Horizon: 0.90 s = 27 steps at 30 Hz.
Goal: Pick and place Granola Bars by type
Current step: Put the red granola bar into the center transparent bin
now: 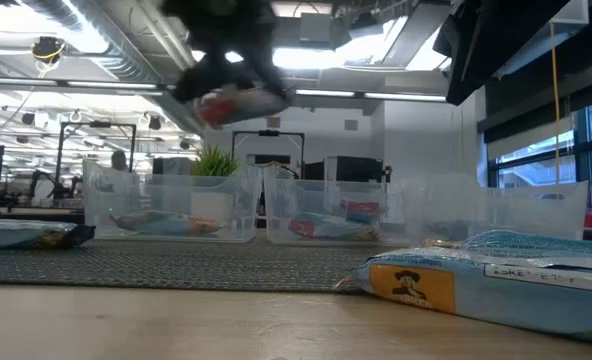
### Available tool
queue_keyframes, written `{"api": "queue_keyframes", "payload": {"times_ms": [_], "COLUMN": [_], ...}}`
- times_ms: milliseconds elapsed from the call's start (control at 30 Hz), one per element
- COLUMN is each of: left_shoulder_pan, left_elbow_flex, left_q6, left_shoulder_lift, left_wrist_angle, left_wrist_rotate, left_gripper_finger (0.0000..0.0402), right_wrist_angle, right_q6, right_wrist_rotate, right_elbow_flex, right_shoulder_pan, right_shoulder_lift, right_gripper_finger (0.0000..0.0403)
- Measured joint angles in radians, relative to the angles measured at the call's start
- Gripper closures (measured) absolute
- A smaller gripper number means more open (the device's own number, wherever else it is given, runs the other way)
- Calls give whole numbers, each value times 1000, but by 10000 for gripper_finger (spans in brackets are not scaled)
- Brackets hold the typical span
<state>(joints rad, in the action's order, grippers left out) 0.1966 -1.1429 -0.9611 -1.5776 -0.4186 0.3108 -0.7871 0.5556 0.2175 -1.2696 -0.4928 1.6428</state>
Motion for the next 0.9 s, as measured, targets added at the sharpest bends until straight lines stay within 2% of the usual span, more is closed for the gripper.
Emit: {"api": "queue_keyframes", "payload": {"times_ms": [167, 300, 433, 567, 700, 900], "left_shoulder_pan": [-125, -196, -243, -266, -272, -272], "left_elbow_flex": [0, 0, -1, -1, -1, -1], "left_q6": [235, 372, 529, 682, 759, 826], "left_shoulder_lift": [-8, -30, -44, -67, -108, -178], "left_wrist_angle": [174, 238, 269, 330, 408, 422], "left_wrist_rotate": [-119, -200, -193, -140, -116, -119], "left_gripper_finger": [309, 309, 309, 309, 309, 309], "right_wrist_angle": [-3, -4, -5, -3, 1, 7], "right_q6": [78, 132, 178, 213, 249, 308], "right_wrist_rotate": [-5, -9, -9, -9, -8, -9], "right_elbow_flex": [0, 0, 0, 0, 0, 0], "right_shoulder_pan": [0, -3, -3, -3, -3, -3], "right_shoulder_lift": [0, 0, 0, 0, 0, 0], "right_gripper_finger": [253, 253, 253, 253, 253, 253]}}
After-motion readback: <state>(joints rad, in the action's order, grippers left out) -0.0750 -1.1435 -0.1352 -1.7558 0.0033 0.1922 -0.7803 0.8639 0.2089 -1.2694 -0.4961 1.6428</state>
